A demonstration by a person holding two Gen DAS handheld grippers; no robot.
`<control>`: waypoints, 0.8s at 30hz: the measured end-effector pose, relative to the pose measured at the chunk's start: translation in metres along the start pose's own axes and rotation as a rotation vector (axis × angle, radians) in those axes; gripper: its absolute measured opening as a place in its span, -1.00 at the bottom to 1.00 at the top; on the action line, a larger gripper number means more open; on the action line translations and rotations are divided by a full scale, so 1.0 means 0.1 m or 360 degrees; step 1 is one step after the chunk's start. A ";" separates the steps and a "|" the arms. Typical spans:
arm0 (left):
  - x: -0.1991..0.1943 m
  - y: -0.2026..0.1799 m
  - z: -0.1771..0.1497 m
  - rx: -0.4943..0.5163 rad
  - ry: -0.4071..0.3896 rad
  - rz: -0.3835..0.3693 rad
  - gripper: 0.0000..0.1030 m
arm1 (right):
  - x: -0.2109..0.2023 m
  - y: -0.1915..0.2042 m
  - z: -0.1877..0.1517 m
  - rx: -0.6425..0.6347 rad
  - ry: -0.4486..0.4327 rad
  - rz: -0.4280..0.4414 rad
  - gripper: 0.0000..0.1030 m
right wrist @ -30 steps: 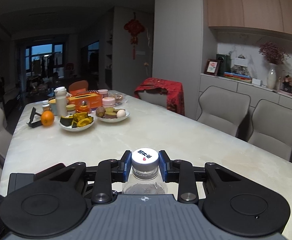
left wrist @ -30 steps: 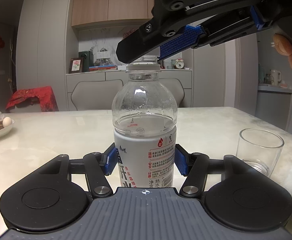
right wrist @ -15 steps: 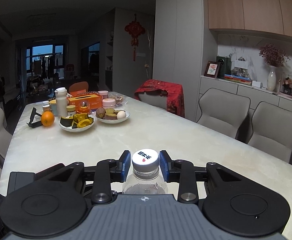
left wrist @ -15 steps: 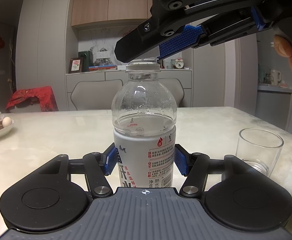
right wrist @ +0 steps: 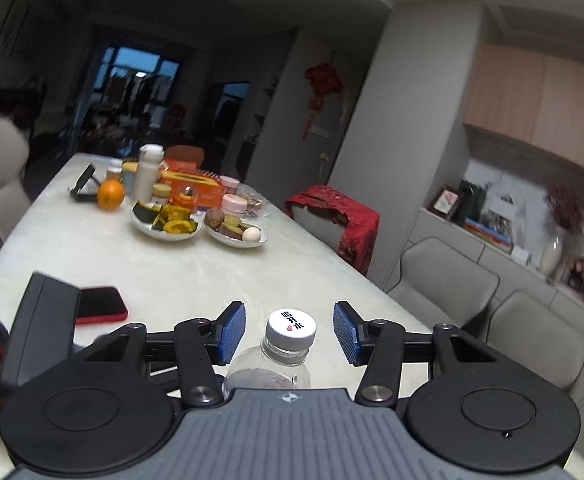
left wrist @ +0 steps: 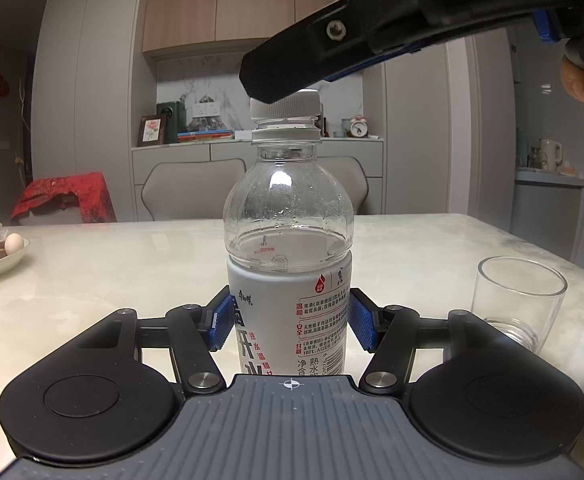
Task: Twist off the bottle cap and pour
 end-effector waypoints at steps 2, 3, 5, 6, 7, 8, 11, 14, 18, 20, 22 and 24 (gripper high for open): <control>0.00 0.00 0.00 0.0000 0.0001 -0.0001 0.16 | 0.00 0.00 0.00 -0.0001 -0.0002 0.0011 -0.02; 0.00 0.00 0.00 0.0000 0.0001 -0.0001 0.16 | 0.00 0.00 0.00 -0.0002 -0.0004 0.0016 -0.02; 0.01 0.00 0.01 -0.0001 0.0001 -0.0001 0.16 | 0.00 -0.01 0.01 -0.0003 -0.0006 0.0027 -0.03; 0.01 -0.01 0.01 -0.0001 0.0001 0.0000 0.16 | 0.00 -0.01 0.01 -0.0003 -0.0007 0.0032 -0.03; 0.01 -0.01 0.01 -0.0001 0.0002 0.0000 0.16 | 0.00 -0.01 0.01 -0.0004 -0.0009 0.0037 -0.07; 0.01 -0.02 0.01 -0.0001 0.0002 -0.0001 0.17 | 0.00 -0.01 0.01 -0.0005 -0.0010 0.0042 -0.17; 0.02 -0.02 0.02 -0.0001 0.0004 -0.0002 0.18 | 0.00 -0.01 0.01 -0.0006 -0.0013 0.0058 -0.27; 0.02 -0.03 0.02 -0.0003 0.0004 -0.0002 0.18 | 0.01 -0.02 0.02 -0.0008 -0.0017 0.0074 -0.35; 0.03 -0.03 0.02 -0.0004 0.0004 -0.0001 0.18 | 0.01 -0.02 0.02 -0.0010 -0.0022 0.0096 -0.37; 0.02 -0.03 0.03 -0.0005 0.0005 -0.0001 0.18 | 0.01 -0.03 0.02 -0.0011 -0.0024 0.0106 -0.38; 0.02 -0.04 0.03 -0.0005 0.0006 0.0000 0.18 | 0.01 -0.03 0.03 -0.0013 -0.0027 0.0117 -0.38; 0.02 -0.04 0.03 -0.0006 0.0006 0.0001 0.18 | 0.01 -0.03 0.03 -0.0014 -0.0029 0.0127 -0.38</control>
Point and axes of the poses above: each gripper's, at about its wrist camera, not at the fingertips, and x roughly the way its jaws point, y to its left, z to its top, the point moved 4 cm from there along x, roughly the way its jaws point, and after that the axes turned 1 degree about -z, right-handed, at the moved point
